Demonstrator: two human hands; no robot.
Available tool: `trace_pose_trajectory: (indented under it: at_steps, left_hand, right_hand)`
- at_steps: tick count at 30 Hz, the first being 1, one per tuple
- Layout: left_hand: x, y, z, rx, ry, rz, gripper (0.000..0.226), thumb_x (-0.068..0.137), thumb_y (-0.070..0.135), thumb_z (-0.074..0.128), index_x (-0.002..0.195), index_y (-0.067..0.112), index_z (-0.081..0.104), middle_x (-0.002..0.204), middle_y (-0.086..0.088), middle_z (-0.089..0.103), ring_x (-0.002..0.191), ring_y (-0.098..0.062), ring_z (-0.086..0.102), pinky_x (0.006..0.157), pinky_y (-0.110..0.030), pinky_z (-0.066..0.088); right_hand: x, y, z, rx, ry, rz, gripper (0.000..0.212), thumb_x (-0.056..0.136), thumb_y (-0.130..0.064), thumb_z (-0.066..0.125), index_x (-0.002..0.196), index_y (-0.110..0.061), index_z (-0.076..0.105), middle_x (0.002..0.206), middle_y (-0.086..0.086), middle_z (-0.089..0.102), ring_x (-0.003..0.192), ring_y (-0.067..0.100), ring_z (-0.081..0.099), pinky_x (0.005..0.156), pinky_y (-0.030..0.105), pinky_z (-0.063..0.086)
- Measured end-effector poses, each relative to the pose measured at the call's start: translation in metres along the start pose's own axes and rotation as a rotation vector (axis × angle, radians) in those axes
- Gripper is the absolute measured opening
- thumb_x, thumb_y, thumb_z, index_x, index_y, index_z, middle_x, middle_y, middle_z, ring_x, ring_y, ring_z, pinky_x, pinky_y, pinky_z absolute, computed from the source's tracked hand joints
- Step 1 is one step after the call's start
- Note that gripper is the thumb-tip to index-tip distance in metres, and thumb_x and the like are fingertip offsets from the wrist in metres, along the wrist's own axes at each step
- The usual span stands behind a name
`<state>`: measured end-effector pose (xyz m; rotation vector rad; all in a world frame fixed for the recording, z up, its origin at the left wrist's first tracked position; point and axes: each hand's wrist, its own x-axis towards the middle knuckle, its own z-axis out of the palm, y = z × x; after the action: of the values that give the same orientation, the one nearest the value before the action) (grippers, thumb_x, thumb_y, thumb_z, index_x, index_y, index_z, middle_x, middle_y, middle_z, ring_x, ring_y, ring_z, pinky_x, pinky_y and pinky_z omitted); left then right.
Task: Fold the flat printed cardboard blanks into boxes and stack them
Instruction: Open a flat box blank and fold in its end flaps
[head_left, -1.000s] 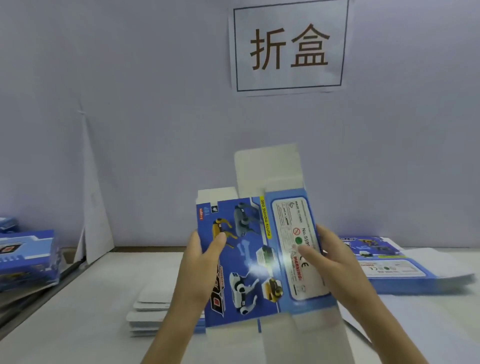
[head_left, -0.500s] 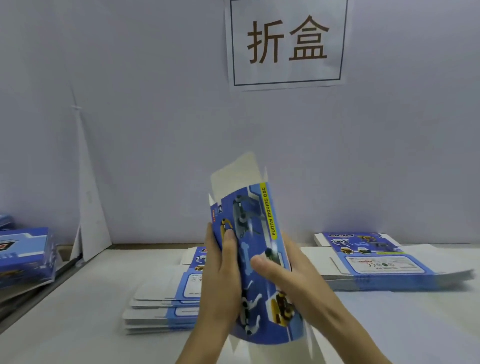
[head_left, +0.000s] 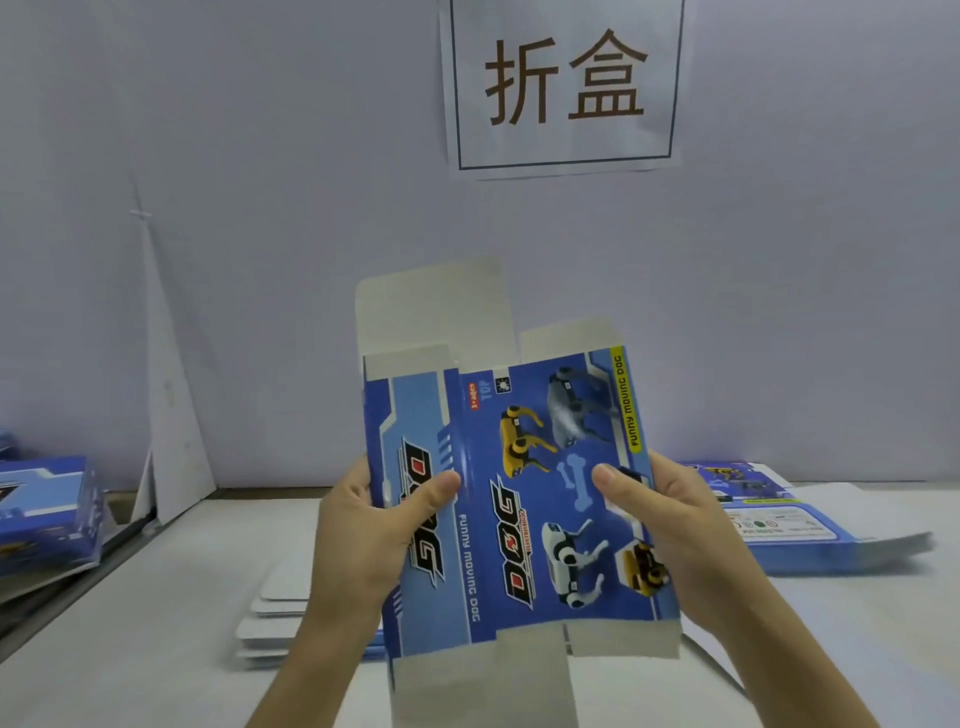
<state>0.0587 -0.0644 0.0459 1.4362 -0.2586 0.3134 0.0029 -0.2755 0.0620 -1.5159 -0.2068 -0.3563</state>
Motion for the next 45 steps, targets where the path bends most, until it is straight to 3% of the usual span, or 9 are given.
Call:
trace_pose_trajectory:
  at_steps: [6,19,21,25,28,31,35,41,45]
  left_hand:
    - [0.001,0.005,-0.006,-0.110,-0.179,-0.074,0.047,0.064,0.029,0.072,0.109,0.024,0.058,0.094,-0.004,0.074,0.080,-0.030,0.073,0.065,-0.047,0.060]
    - [-0.003,0.009,-0.004,-0.007,-0.072,0.033,0.036,0.068,0.036,0.070,0.101,0.027,0.058,0.090,-0.002,0.074,0.076,-0.025,0.073,0.059,-0.040,0.061]
    - [-0.002,0.011,-0.004,-0.033,-0.127,0.006,0.048,0.063,0.041,0.071,0.106,0.027,0.056,0.095,-0.002,0.074,0.080,-0.025,0.073,0.061,-0.040,0.060]
    - [-0.006,0.016,0.000,0.004,-0.202,-0.003,0.068,0.049,0.049,0.074,0.110,0.038,0.046,0.102,0.009,0.069,0.083,-0.006,0.071,0.056,-0.019,0.055]
    - [-0.012,0.021,0.006,0.097,-0.244,0.043,0.116,0.039,0.053,0.078,0.138,0.049,0.017,0.119,0.024,0.051,0.095,0.013,0.060,0.059,-0.007,0.050]
    - [-0.014,0.024,0.005,0.059,-0.231,0.137,0.116,0.042,0.046,0.081,0.134,0.060,0.013,0.117,0.033,0.056,0.099,0.015,0.058,0.061,-0.004,0.049]
    - [-0.013,0.028,0.000,0.069,-0.308,0.156,0.099,0.046,0.043,0.081,0.124,0.063,0.023,0.099,0.038,0.061,0.094,0.009,0.063,0.060,-0.011,0.053]
    - [-0.010,0.024,-0.010,0.172,-0.421,0.226,0.085,0.058,0.030,0.082,0.129,0.046,0.037,0.111,0.023,0.062,0.106,-0.010,0.063,0.072,-0.021,0.056]
    - [-0.015,0.030,-0.015,0.350,-0.458,0.421,0.092,0.060,0.023,0.086,0.132,0.042,0.032,0.121,0.023,0.051,0.113,-0.003,0.055,0.075,-0.010,0.050]
  right_hand:
    - [0.000,-0.003,-0.002,0.040,0.001,-0.010,0.018,0.075,-0.030,0.063,0.083,-0.019,0.074,0.085,0.008,0.076,0.077,0.021,0.074,0.054,0.021,0.054]
    - [0.000,-0.001,0.007,-0.017,0.088,-0.074,0.030,0.073,-0.030,0.065,0.092,-0.008,0.065,0.080,0.006,0.075,0.074,0.017,0.073,0.053,0.019,0.053]
    - [0.000,-0.003,0.006,-0.036,0.088,-0.063,0.038,0.070,-0.035,0.066,0.096,-0.007,0.064,0.084,0.011,0.074,0.078,0.024,0.072,0.059,0.029,0.058]
    - [-0.001,-0.004,0.007,0.014,0.112,-0.093,0.024,0.074,-0.030,0.064,0.092,-0.015,0.067,0.080,0.005,0.076,0.072,0.018,0.073,0.049,0.020,0.053]
    - [-0.003,-0.004,0.011,0.014,0.155,-0.167,0.012,0.079,-0.025,0.063,0.087,-0.019,0.070,0.076,0.001,0.075,0.064,0.014,0.071,0.045,0.021,0.050]
    - [-0.006,-0.009,0.016,-0.034,0.086,-0.199,0.021,0.074,-0.034,0.066,0.092,-0.026,0.072,0.085,0.002,0.076,0.075,0.024,0.072,0.055,0.041,0.056]
    - [-0.005,-0.012,0.013,-0.036,-0.005,-0.196,0.019,0.080,-0.036,0.072,0.091,-0.021,0.067,0.080,-0.002,0.074,0.077,0.011,0.072,0.053,0.019,0.052]
    - [0.000,-0.015,0.001,0.273,-0.036,-0.008,0.066,0.082,-0.063,0.027,0.105,-0.023,0.073,0.108,0.005,0.072,0.096,0.019,0.069,0.080,0.034,0.049]
    - [-0.002,-0.021,-0.008,0.364,-0.029,0.027,0.065,0.074,-0.065,0.041,0.108,-0.020,0.074,0.102,0.007,0.073,0.094,0.022,0.067,0.093,0.046,0.047]
